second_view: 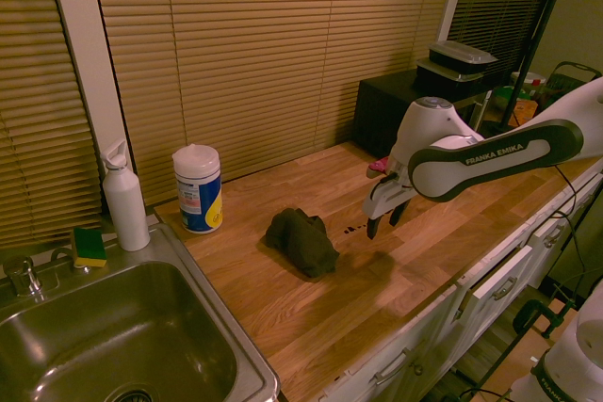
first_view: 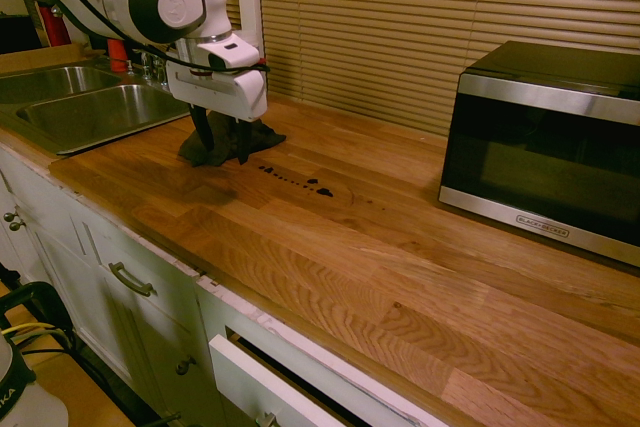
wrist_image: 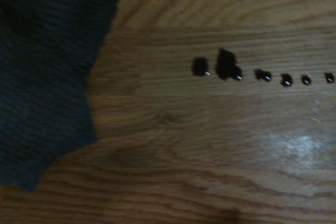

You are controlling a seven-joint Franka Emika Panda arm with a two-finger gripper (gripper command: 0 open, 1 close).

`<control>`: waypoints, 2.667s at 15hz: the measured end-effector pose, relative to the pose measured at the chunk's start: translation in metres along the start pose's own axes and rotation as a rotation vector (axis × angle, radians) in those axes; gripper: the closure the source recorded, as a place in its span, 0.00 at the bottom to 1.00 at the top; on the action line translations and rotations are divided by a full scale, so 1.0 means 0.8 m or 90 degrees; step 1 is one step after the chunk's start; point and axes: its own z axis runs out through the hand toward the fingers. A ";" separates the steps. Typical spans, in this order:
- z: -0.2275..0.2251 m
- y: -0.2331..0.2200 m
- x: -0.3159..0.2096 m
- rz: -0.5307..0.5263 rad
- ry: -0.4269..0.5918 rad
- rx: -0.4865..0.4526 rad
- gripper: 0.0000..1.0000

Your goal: Clear the spill

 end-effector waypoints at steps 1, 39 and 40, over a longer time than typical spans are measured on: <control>-0.004 -0.012 -0.009 -0.010 0.007 0.009 0.00; 0.052 -0.229 0.007 -0.014 0.044 0.015 1.00; 0.052 -0.228 0.008 -0.015 0.042 0.015 1.00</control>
